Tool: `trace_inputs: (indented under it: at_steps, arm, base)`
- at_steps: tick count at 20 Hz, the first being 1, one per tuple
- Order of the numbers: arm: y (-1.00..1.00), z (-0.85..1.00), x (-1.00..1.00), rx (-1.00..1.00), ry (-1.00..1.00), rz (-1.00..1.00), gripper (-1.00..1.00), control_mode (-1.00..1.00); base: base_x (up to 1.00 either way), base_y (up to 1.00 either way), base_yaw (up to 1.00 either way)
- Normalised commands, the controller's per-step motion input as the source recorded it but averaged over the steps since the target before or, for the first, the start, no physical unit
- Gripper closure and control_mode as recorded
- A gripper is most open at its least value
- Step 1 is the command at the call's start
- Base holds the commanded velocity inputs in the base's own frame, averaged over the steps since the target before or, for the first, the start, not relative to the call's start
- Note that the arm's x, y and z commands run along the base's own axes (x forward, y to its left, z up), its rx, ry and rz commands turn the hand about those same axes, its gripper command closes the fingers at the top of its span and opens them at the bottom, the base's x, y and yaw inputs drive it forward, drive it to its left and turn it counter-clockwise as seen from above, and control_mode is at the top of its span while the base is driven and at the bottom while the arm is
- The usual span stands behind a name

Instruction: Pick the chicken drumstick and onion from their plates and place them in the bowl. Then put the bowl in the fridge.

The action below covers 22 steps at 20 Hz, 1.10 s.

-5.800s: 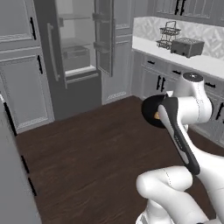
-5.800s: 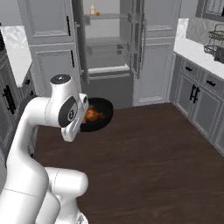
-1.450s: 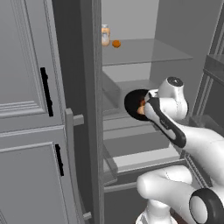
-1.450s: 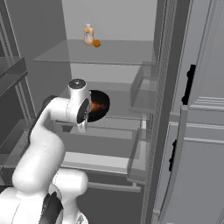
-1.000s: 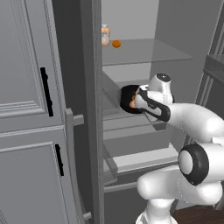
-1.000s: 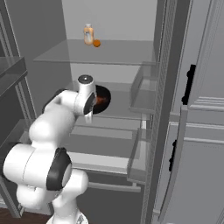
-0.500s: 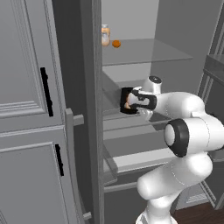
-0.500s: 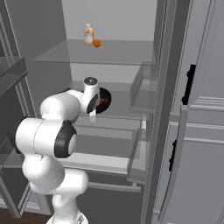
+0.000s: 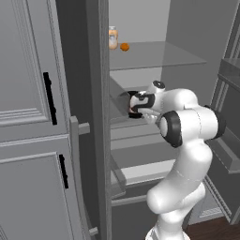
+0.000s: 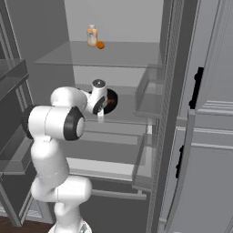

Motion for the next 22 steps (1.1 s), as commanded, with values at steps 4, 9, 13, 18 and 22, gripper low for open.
trace_inputs:
  at_steps: [4,9,13,18,22]
  arm:
    - [0.1,-0.25,0.55,0.0,0.0,0.0,1.0,-1.0]
    - [0.11,-0.19,0.49,0.0,0.0,0.0,1.0,-1.0]
    - [0.03,0.0,0.31,0.0,0.0,0.0,-1.0,-1.0]
    - [0.01,0.0,0.01,0.0,0.0,0.0,-1.0,-1.0]
    - [0.04,0.03,0.02,0.0,0.0,-0.01,-1.0,-1.0]
  base:
    - [0.0,0.0,0.0]
    - [0.0,0.0,0.0]
    - [0.0,0.0,0.0]
    - [0.0,0.0,0.0]
    - [0.0,0.0,0.0]
